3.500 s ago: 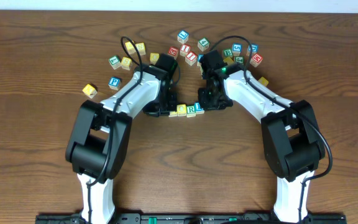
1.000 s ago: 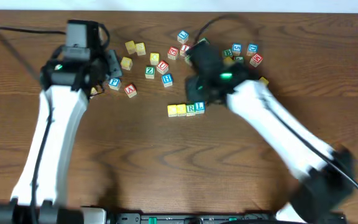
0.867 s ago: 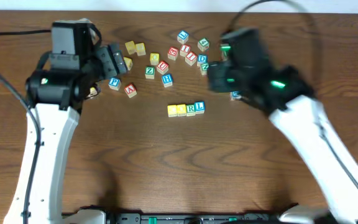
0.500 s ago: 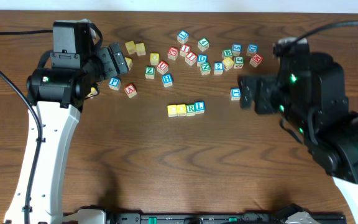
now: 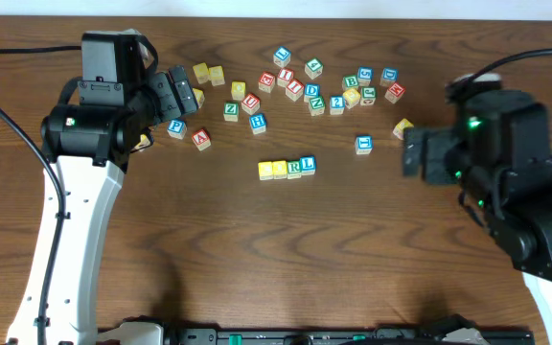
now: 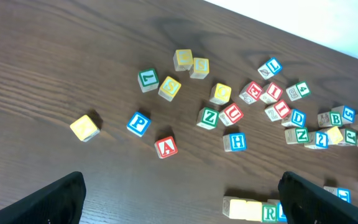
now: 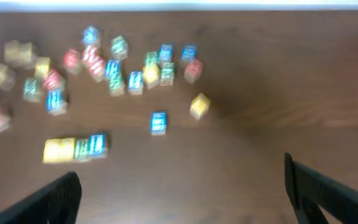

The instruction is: Spell out CORL

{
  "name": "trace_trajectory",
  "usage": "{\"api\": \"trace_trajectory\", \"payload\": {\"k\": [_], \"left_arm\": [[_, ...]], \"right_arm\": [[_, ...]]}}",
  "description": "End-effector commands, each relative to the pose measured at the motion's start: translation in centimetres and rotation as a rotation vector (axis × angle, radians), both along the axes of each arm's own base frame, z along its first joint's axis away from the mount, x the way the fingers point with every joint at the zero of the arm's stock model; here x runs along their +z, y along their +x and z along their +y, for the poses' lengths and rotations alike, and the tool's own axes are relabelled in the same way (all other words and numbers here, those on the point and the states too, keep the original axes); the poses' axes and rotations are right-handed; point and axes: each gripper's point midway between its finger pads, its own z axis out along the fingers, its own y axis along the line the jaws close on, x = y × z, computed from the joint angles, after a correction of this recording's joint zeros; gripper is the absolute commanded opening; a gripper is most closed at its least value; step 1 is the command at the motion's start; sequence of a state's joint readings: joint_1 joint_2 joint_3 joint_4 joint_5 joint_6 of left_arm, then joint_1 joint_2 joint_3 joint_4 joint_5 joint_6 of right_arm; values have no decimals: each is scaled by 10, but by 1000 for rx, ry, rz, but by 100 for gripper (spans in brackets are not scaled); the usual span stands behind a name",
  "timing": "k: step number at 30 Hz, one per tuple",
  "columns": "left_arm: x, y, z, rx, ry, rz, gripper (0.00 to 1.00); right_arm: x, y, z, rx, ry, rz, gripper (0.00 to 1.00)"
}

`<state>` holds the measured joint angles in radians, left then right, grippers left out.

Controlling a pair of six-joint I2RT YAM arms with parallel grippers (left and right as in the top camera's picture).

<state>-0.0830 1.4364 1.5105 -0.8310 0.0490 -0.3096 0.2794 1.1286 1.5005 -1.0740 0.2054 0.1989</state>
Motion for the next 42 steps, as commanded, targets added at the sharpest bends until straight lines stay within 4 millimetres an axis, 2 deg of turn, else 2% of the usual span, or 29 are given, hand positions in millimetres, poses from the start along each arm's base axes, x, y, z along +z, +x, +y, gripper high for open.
{"api": "trace_trajectory", "payload": {"k": [1, 4, 9, 12, 14, 15, 16, 17, 20, 27, 32, 42], "left_arm": [[4, 1, 3, 2, 13, -10, 98], [4, 1, 3, 2, 13, -10, 98], [4, 1, 3, 2, 13, -10, 98], [4, 1, 3, 2, 13, -10, 98], [4, 1, 3, 2, 13, -10, 98], [4, 1, 3, 2, 13, -10, 98], [4, 1, 3, 2, 12, -10, 98], [4, 1, 3, 2, 13, -10, 98], [4, 1, 3, 2, 13, -10, 98], [4, 1, 3, 2, 13, -10, 98], [4, 1, 3, 2, 13, -10, 98], [4, 1, 3, 2, 13, -10, 98]], "right_arm": [[10, -11, -22, 17, 20, -136, 99], [11, -19, -39, 1, 21, -283, 99], [-7, -38, -51, -35, 17, -460, 99], [-39, -49, -49, -20, 26, -586, 99], [-59, -52, -47, -9, 30, -626, 99], [-76, -53, -45, 0, 34, -642, 99], [-83, -53, -44, 3, 35, -646, 99], [-103, -53, -41, 16, 39, -650, 99], [-128, -50, -38, 24, 47, -664, 99], [-163, -49, -32, 48, 55, -683, 99], [-184, -51, -32, 46, 52, -606, 99], [-185, -51, -32, 47, 52, -604, 99]]}}
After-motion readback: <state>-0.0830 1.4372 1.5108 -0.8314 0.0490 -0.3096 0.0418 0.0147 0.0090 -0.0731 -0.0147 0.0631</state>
